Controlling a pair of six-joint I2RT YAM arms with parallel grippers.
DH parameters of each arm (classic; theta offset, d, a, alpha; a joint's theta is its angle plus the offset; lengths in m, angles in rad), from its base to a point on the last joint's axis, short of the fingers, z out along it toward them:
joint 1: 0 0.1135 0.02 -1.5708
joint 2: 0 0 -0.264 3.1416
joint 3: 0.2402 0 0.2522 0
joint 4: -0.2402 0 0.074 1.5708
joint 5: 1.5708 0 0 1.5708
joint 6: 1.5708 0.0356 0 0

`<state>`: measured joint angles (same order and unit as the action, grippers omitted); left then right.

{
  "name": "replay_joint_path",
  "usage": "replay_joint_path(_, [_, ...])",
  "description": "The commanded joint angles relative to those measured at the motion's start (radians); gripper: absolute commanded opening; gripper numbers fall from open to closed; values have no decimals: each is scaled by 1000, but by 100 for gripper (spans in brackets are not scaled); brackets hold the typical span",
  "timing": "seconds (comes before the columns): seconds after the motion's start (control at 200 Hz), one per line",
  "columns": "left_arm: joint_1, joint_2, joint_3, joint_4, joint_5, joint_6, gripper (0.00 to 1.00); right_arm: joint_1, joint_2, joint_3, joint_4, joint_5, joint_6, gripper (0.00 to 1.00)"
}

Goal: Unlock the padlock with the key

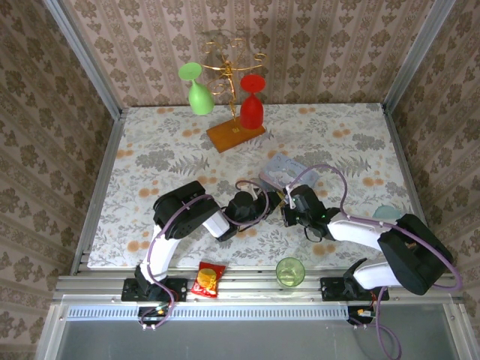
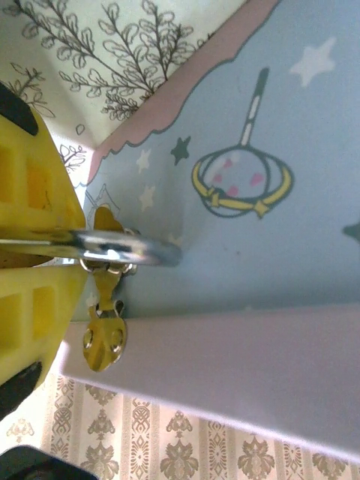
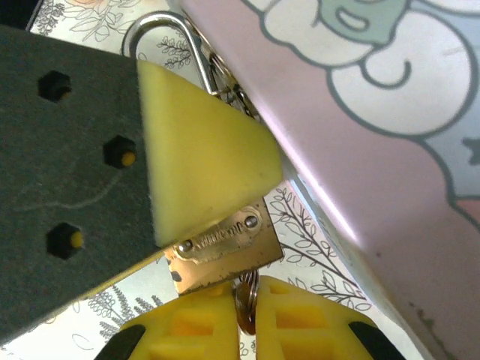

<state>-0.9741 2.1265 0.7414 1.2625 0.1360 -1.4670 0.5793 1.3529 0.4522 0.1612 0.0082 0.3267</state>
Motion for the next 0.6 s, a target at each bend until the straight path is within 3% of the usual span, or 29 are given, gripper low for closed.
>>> replay_joint_path(0.0, [-12,-49,-23,37,54,-7,8,-48,-22,-37,161,-224,113,12])
replay_joint_path(0.07, [-9,-53,-35,38,50,0,11,-90,-21,-63,205,-313,167,11])
replay_joint_path(0.275, [1,-53,-58,35,44,18,19,-128,-22,-92,218,-380,234,7])
replay_joint_path(0.385, [6,-75,-83,26,23,39,31,-161,-13,-108,237,-428,273,6])
replay_joint_path(0.595, [24,-122,-121,-38,2,98,35,-201,-5,-138,269,-490,303,5])
